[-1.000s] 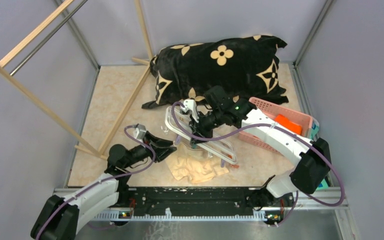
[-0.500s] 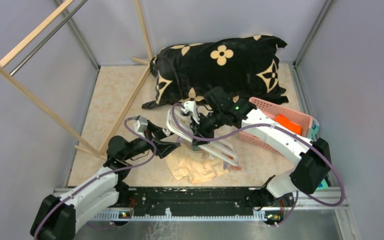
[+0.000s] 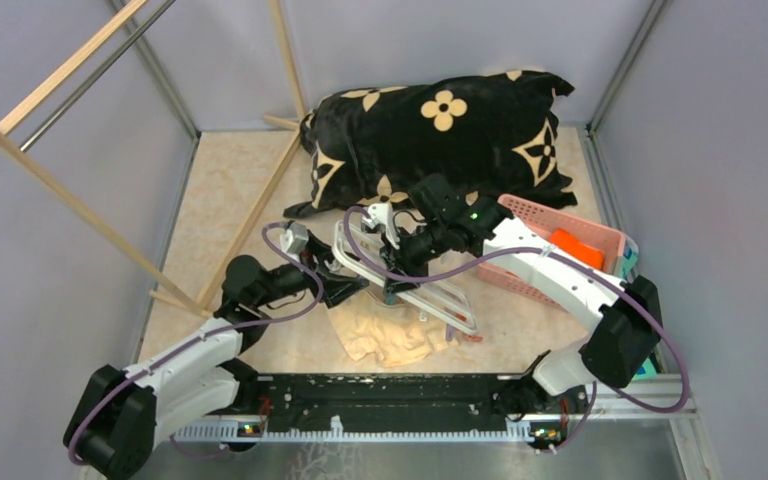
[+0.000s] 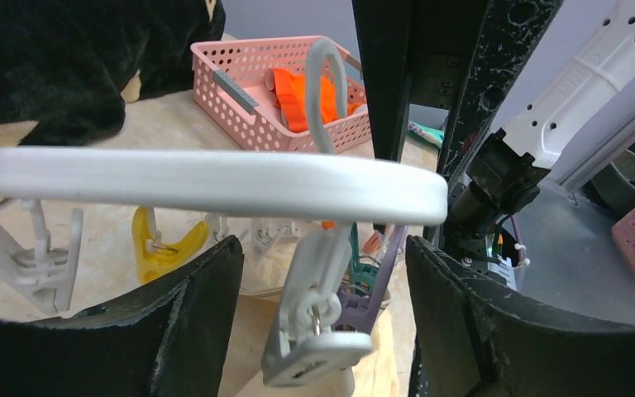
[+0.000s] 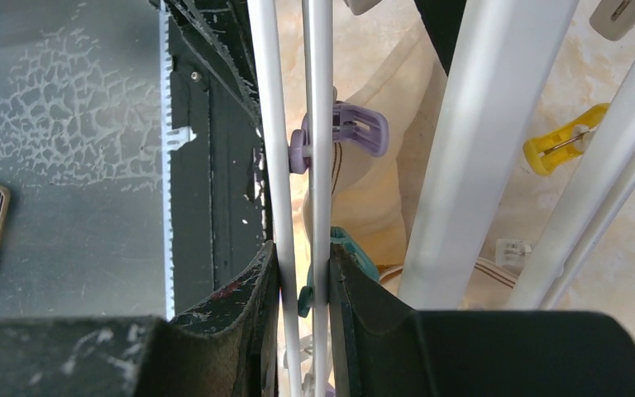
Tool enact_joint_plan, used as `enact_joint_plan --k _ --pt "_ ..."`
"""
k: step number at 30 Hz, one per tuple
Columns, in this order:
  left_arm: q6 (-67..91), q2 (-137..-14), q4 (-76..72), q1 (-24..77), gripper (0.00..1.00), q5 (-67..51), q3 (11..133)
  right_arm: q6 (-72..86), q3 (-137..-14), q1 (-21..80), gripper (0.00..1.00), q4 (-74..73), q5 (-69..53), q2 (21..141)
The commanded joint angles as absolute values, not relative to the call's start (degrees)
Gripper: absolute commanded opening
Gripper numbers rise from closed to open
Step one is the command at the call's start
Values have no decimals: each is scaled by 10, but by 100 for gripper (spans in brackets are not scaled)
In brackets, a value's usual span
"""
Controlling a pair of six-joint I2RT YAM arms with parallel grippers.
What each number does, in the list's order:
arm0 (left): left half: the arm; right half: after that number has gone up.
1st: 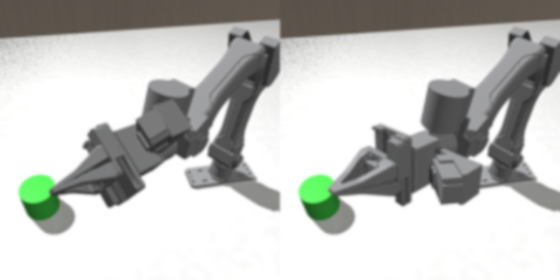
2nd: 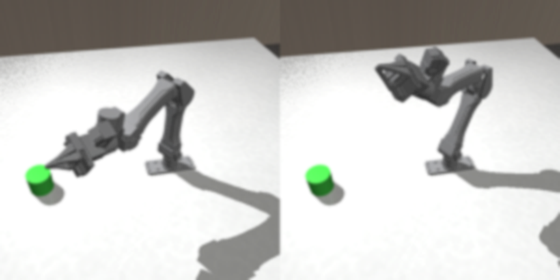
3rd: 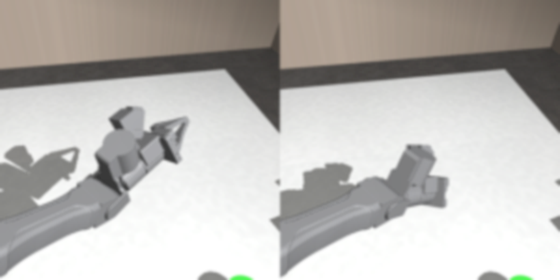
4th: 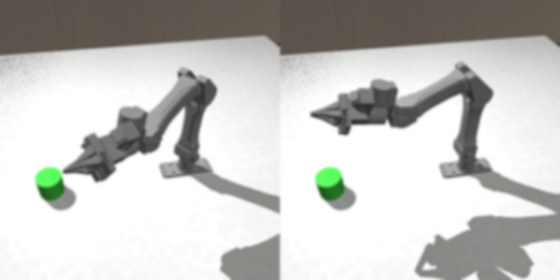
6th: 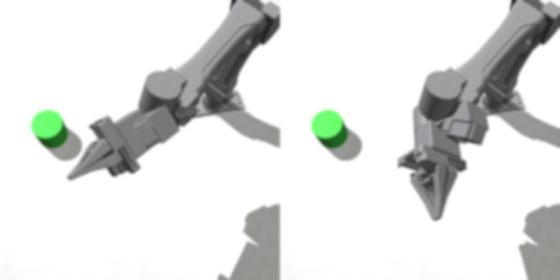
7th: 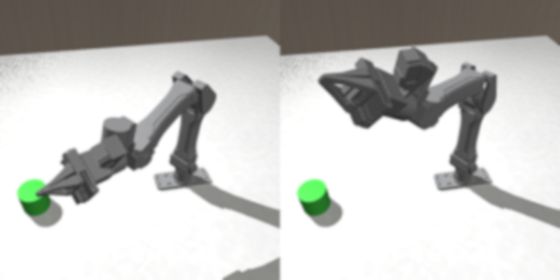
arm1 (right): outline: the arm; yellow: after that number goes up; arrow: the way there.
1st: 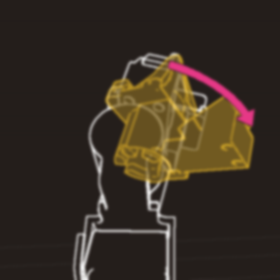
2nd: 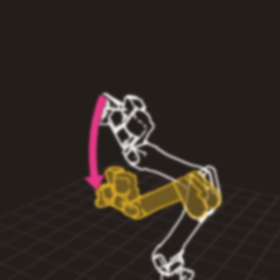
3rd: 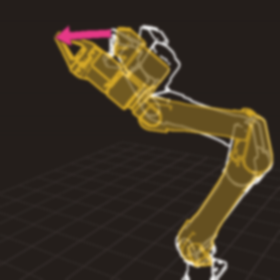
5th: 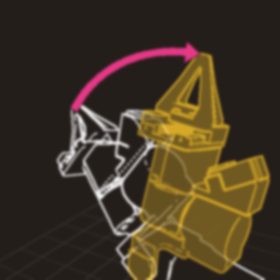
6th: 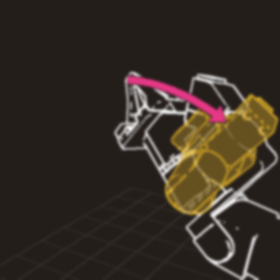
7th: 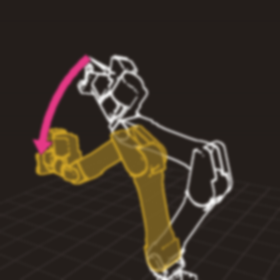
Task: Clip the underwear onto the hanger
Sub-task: Open the clamp at the hanger.
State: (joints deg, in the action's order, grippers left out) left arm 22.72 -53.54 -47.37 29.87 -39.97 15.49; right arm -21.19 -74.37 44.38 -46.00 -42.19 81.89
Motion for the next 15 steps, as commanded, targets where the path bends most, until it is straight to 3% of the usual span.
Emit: enact_joint_plan --k 1,9,15 --pt "210 -552 -484 301 76 -429 181 -230 -775 438 0 -442 -456 802" --pt "206 -557 -474 301 63 -449 182 -233 -774 438 0 -446 -457 804" --pt "204 -558 -465 301 43 -454 189 -235 -774 438 0 -448 -453 808"
